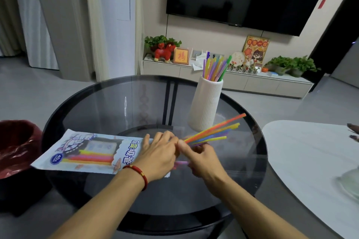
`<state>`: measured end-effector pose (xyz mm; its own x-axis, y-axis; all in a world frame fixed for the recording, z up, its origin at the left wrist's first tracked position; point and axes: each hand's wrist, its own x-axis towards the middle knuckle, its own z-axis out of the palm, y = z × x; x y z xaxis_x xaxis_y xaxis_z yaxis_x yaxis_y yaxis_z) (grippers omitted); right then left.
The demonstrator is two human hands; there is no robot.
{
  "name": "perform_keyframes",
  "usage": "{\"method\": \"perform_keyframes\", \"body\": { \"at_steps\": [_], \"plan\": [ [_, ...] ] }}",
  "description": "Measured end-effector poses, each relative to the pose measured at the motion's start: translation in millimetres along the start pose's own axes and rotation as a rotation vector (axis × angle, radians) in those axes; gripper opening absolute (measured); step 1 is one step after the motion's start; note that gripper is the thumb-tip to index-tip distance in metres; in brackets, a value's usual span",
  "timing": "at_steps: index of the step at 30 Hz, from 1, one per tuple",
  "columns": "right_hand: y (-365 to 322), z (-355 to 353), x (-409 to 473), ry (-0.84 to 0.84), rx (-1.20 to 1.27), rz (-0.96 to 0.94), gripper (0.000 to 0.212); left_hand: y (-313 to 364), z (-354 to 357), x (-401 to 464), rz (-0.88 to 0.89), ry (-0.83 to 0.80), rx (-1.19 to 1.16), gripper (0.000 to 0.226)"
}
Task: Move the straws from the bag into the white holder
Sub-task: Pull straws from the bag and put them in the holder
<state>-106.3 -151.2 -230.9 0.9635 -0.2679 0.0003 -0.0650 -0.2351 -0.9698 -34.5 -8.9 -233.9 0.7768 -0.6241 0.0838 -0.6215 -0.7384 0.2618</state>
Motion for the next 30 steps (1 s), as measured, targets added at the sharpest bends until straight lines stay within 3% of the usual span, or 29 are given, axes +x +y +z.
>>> {"method": "perform_keyframes", "body": {
  "at_steps": [2,4,8,14,20,26,30],
  "plan": [
    [4.8,7.5,12.4,0.144,0.187,-0.003,0.031,3.3,-1.0,-1.4,0.025,-0.017,-0.041,0.028],
    [9.0,13.4,22.9,0.265,0.212,0.002,0.036,3.9,-1.7,-1.7,0.029,-0.023,-0.060,0.033],
    [8.9,8.8,31.9,0.406,0.137,-0.071,0.033,-4.5,2.8,-4.3,0.008,-0.036,-0.050,0.028],
    [-25.7,-51.3,38.1,0.585,-0.115,-0.258,0.043,-17.7,12.4,-6.7,-0.056,-0.083,0.024,0.053],
    [-58.6,-77.7,35.8,0.541,-0.568,-0.465,0.044,-16.8,17.8,-5.1,-0.028,-0.100,0.074,0.056],
    [-23.9,-55.4,45.7,0.453,-0.657,-0.332,0.039,-17.7,18.2,-6.7,-0.011,-0.092,0.095,0.054],
    [-4.4,-52.0,50.9,0.411,-0.681,-0.201,0.047,-17.9,17.1,-7.3,-0.004,-0.101,0.101,0.054]
  ]
}}
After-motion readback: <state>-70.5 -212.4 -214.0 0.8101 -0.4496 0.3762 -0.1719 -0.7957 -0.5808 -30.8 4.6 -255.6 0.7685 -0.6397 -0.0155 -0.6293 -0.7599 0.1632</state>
